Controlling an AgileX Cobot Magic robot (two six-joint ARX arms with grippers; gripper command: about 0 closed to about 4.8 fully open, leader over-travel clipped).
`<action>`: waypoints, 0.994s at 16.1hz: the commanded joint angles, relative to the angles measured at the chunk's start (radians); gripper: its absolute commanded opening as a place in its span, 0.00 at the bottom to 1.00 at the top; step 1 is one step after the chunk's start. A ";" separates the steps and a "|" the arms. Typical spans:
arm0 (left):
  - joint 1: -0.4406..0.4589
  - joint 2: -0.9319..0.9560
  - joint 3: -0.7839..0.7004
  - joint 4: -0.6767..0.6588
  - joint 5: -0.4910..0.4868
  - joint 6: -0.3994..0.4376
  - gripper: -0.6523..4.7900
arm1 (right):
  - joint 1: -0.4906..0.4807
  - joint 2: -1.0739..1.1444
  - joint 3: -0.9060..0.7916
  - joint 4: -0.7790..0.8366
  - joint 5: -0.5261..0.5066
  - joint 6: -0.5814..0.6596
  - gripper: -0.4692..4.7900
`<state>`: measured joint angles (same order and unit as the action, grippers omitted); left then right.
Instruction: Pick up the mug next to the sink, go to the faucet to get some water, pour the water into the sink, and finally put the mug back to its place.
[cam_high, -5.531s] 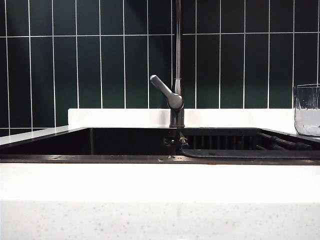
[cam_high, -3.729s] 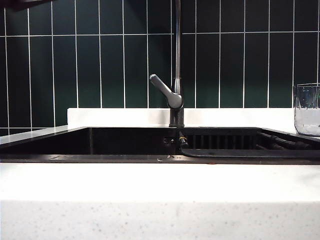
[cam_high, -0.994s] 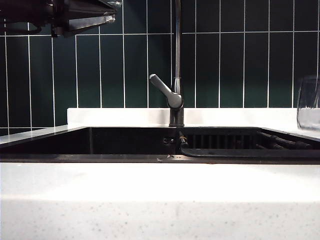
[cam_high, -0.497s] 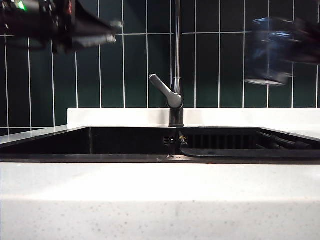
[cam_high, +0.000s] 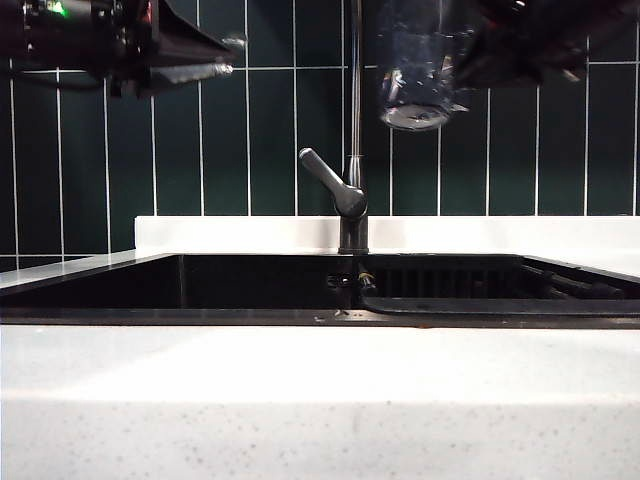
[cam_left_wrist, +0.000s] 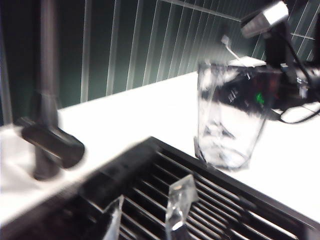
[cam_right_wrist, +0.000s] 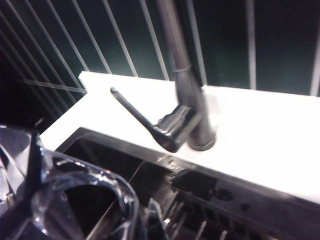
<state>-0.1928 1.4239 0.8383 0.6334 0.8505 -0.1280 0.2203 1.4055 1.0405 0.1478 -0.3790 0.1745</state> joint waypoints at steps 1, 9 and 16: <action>0.007 0.019 0.061 -0.018 -0.002 0.009 0.34 | 0.047 0.045 0.082 -0.062 0.049 0.014 0.08; 0.008 0.142 0.096 -0.009 -0.028 0.035 0.34 | 0.108 0.250 0.360 -0.189 0.058 0.061 0.08; 0.008 0.275 0.171 -0.006 -0.027 0.061 0.34 | 0.142 0.274 0.511 -0.315 0.025 0.034 0.08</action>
<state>-0.1852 1.6928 0.9955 0.6140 0.8188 -0.0750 0.3588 1.6878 1.5436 -0.1726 -0.3416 0.2127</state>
